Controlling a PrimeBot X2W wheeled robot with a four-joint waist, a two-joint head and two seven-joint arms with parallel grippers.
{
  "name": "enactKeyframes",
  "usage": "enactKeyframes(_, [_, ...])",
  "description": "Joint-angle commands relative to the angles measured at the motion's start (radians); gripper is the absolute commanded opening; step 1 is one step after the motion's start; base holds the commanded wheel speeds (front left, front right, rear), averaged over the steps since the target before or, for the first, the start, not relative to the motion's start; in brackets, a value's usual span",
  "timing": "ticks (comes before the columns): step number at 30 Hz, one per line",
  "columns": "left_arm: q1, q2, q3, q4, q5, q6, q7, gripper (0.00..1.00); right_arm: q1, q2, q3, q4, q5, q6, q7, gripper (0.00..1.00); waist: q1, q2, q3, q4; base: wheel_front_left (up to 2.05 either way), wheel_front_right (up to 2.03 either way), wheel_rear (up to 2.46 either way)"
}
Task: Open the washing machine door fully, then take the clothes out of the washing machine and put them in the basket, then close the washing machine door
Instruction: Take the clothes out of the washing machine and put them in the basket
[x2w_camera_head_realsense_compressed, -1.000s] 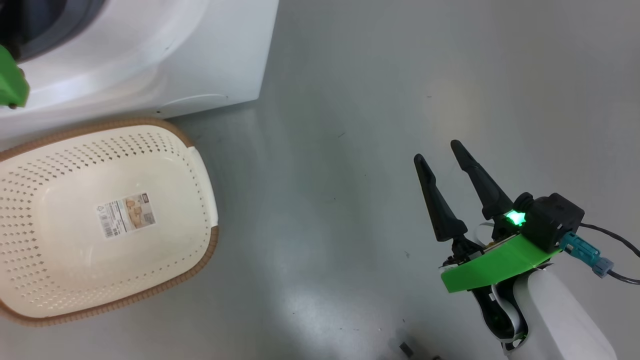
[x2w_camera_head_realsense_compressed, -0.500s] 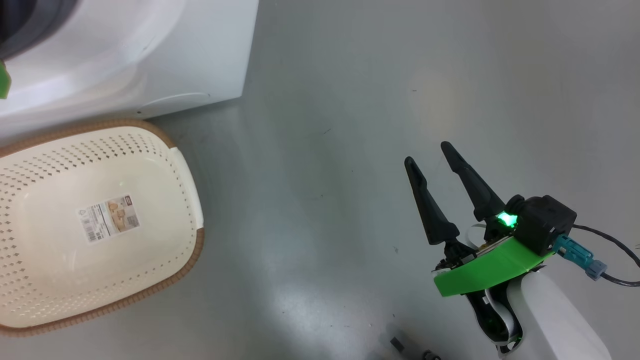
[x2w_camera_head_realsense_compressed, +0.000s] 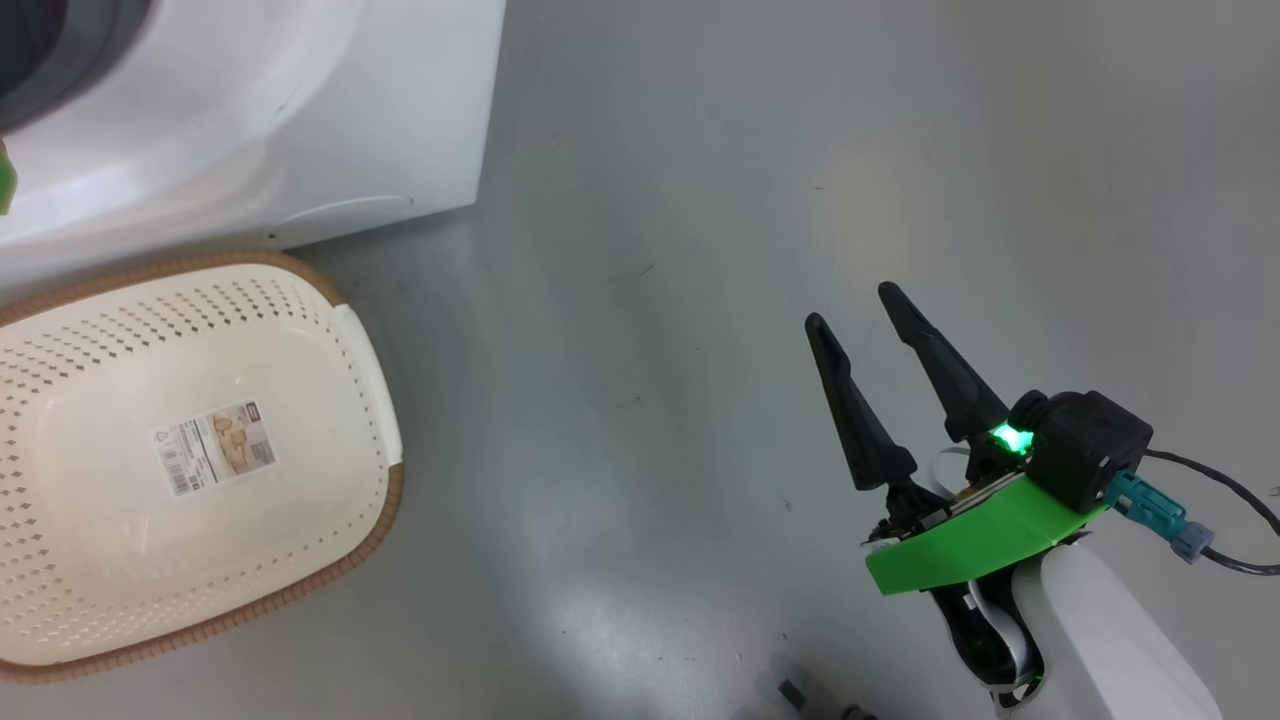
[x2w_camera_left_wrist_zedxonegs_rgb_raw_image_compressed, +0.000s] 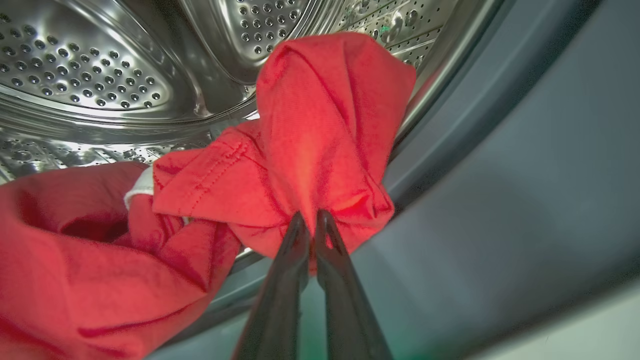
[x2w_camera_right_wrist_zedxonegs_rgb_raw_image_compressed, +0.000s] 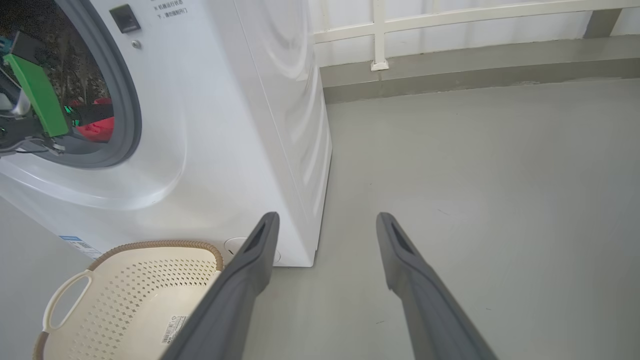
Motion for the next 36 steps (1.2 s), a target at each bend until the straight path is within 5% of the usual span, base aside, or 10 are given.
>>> enactKeyframes(1, [-0.029,0.038,0.014,-0.003,-0.01,-0.006,-0.015,0.0,0.017,-0.001,0.018,-0.027,-0.004,0.006,-0.006,1.0,-0.0001,-0.0001,-0.002,0.001,0.0,0.0,0.0])
enactKeyframes(13, [0.027,0.002,0.074,-0.009,-0.096,-0.006,-0.082,0.0,0.02,-0.018,0.008,-0.022,-0.006,0.006,-0.006,1.0,-0.0001,-0.0001,-0.055,0.043,0.0,0.0,0.0])
enactKeyframes(19, [0.147,0.018,0.287,-0.166,0.014,0.041,-0.083,0.0,0.028,-0.026,-0.013,-0.026,-0.006,0.006,-0.006,1.0,-0.0001,-0.0001,-0.095,0.072,0.0,0.0,0.0])
enactKeyframes(26, [0.377,-0.032,0.574,-0.355,0.194,0.089,-0.083,0.0,0.049,-0.034,-0.037,-0.025,-0.006,0.006,-0.006,1.0,-0.0001,-0.0001,-0.149,0.101,0.0,0.0,0.0])
enactKeyframes(36, [0.613,-0.18,0.896,-0.55,0.413,0.059,-0.083,0.0,0.086,-0.04,-0.067,-0.02,-0.004,0.006,-0.006,1.0,-0.0001,-0.0001,-0.212,0.13,0.0,0.0,0.0])
